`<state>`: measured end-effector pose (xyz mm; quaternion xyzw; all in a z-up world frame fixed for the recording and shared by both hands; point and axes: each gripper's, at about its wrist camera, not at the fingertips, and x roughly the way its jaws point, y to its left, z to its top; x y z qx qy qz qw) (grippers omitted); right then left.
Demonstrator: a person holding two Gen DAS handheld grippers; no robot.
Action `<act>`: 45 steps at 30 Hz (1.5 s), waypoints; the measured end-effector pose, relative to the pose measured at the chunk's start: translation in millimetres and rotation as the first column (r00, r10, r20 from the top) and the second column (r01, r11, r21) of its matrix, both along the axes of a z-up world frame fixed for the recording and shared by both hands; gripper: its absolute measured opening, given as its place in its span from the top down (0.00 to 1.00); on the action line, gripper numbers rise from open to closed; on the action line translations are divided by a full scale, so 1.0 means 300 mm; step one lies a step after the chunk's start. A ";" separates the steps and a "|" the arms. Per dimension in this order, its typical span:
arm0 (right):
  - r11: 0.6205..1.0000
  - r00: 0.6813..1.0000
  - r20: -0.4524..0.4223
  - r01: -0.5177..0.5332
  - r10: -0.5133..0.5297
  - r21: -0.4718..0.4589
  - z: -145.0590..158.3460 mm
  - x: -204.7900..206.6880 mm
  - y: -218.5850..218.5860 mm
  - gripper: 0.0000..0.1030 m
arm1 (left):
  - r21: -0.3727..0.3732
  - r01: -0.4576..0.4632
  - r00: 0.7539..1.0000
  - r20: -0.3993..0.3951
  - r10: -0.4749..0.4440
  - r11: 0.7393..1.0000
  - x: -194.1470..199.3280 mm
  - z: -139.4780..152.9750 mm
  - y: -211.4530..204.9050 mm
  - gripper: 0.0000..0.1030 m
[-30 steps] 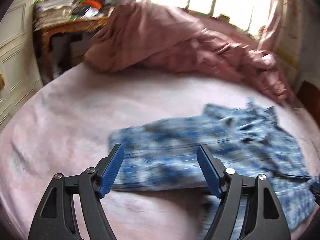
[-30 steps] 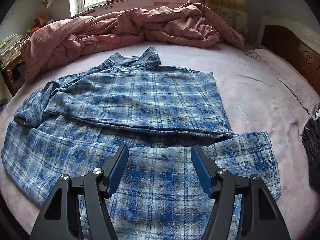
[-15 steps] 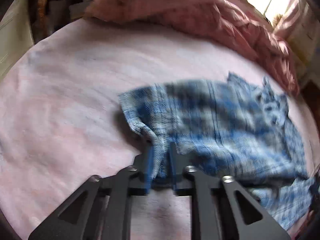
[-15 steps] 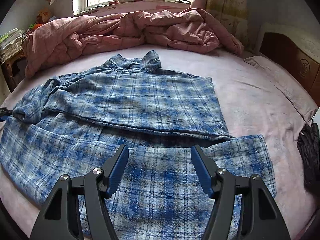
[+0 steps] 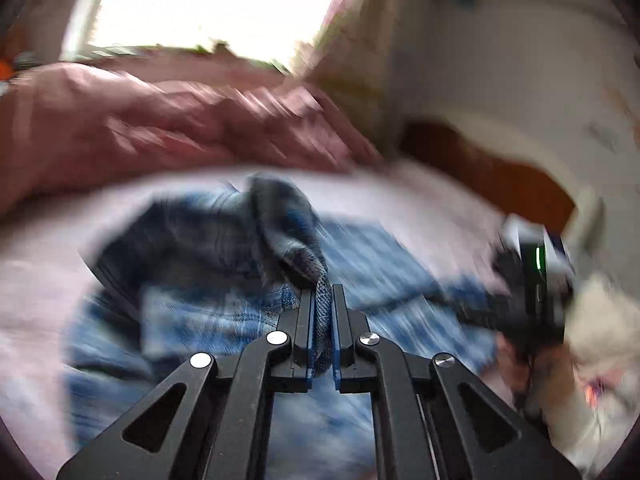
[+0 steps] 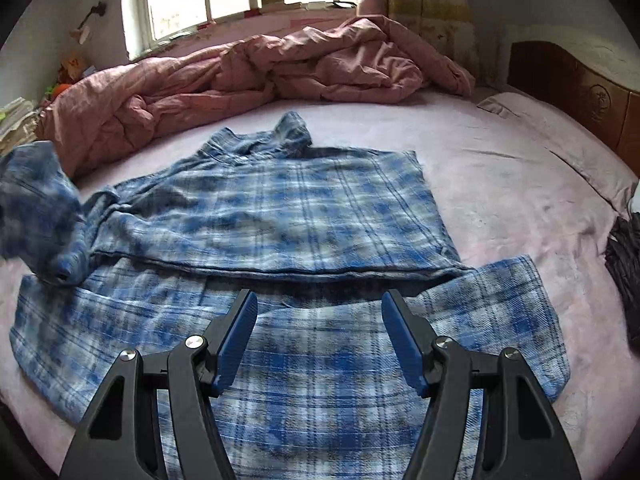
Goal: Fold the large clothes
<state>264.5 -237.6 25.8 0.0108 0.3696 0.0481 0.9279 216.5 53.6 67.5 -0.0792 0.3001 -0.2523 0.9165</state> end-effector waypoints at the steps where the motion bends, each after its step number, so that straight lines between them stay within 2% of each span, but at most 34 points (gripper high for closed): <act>1: 0.999 1.000 0.016 -0.022 0.022 0.025 0.008 -0.011 0.003 0.35 | 0.019 0.032 0.999 -0.024 -0.032 0.999 -0.003 -0.034 -0.053 0.94; 5: 0.982 0.994 0.029 -0.113 0.109 0.154 0.021 -0.040 0.010 0.35 | 0.149 0.092 0.993 -0.088 -0.080 0.985 -0.028 -0.168 -0.193 0.93; 7: 0.970 0.988 -0.003 -0.149 0.152 0.194 0.008 -0.036 0.027 0.35 | 0.197 0.118 0.987 -0.129 -0.093 0.973 -0.031 -0.219 -0.234 0.76; 8: 0.971 0.987 -0.026 -0.153 0.161 0.183 -0.007 -0.030 0.044 0.35 | 0.211 0.118 0.986 -0.139 -0.090 0.970 -0.031 -0.235 -0.255 0.59; 9: 0.974 0.987 -0.027 -0.150 0.157 0.172 -0.017 -0.028 0.054 0.35 | 0.215 0.107 0.988 -0.129 -0.080 0.971 -0.035 -0.238 -0.249 0.53; 11: 0.975 0.986 -0.038 -0.155 0.163 0.160 -0.040 -0.023 0.074 0.35 | 0.199 0.080 0.994 -0.091 -0.063 0.977 -0.048 -0.214 -0.229 0.52; 13: 0.967 0.981 -0.052 -0.176 0.188 0.186 -0.060 -0.018 0.085 0.35 | 0.186 0.027 0.999 -0.042 -0.019 0.982 -0.050 -0.171 -0.193 0.50; 16: 0.950 0.966 -0.061 -0.232 0.250 0.210 -0.081 -0.017 0.120 0.36 | 0.165 -0.051 0.999 0.006 0.051 0.985 -0.027 -0.123 -0.147 0.43; 19: 0.940 0.946 -0.057 -0.307 0.318 0.152 -0.102 -0.039 0.184 0.42 | 0.181 -0.126 0.992 0.022 0.124 0.975 0.011 -0.117 -0.096 0.43; 20: 0.928 0.930 -0.065 -0.354 0.362 0.112 -0.112 -0.051 0.223 0.43 | 0.195 -0.152 0.988 0.023 0.150 0.969 0.024 -0.122 -0.083 0.43; 23: 0.916 0.912 -0.079 -0.401 0.402 0.025 -0.144 -0.082 0.296 0.51 | 0.204 -0.207 0.977 -0.005 0.213 0.957 0.061 -0.160 -0.043 0.43; 24: 0.913 0.910 -0.084 -0.407 0.406 0.005 -0.154 -0.088 0.311 0.57 | 0.196 -0.219 0.974 -0.020 0.227 0.956 0.070 -0.172 -0.028 0.43; 26: 0.920 0.920 -0.074 -0.389 0.386 -0.044 -0.163 -0.098 0.329 0.67 | 0.186 -0.230 0.969 -0.043 0.242 0.955 0.084 -0.191 -0.007 0.43; 28: 0.926 0.927 -0.050 -0.373 0.371 -0.049 -0.152 -0.104 0.323 0.87 | 0.193 -0.249 0.964 -0.046 0.263 0.949 0.087 -0.204 0.002 0.43; 31: 0.928 0.929 -0.032 -0.369 0.368 -0.047 -0.122 -0.097 0.292 0.89 | 0.195 -0.273 0.957 -0.045 0.287 0.942 0.092 -0.217 0.006 0.43; 34: 0.960 0.962 0.044 -0.262 0.268 -0.101 -0.080 -0.077 0.219 0.95 | 0.206 -0.305 0.948 -0.022 0.316 0.930 0.095 -0.220 0.003 0.41; 36: 0.979 0.981 0.069 -0.176 0.183 -0.108 -0.063 -0.044 0.161 0.96 | 0.229 -0.302 0.950 -0.009 0.313 0.925 0.098 -0.223 -0.010 0.41; 39: 0.992 0.992 0.103 -0.061 0.072 -0.107 -0.040 -0.001 0.074 0.98 | 0.245 -0.319 0.943 -0.009 0.332 0.915 0.103 -0.231 -0.020 0.40; 41: 0.989 0.984 0.179 0.026 0.000 -0.143 -0.015 0.007 0.033 0.98 | 0.241 -0.355 0.929 -0.021 0.370 0.903 0.105 -0.236 -0.012 0.38; 43: 0.977 0.969 0.243 0.094 -0.045 -0.193 0.015 0.026 0.001 0.98 | 0.230 -0.344 0.933 -0.029 0.360 0.910 0.108 -0.239 -0.006 0.38; 45: 0.971 0.958 0.272 0.144 -0.090 -0.189 0.043 0.058 -0.042 0.98 | 0.245 -0.354 0.929 -0.018 0.369 0.903 0.111 -0.240 -0.002 0.38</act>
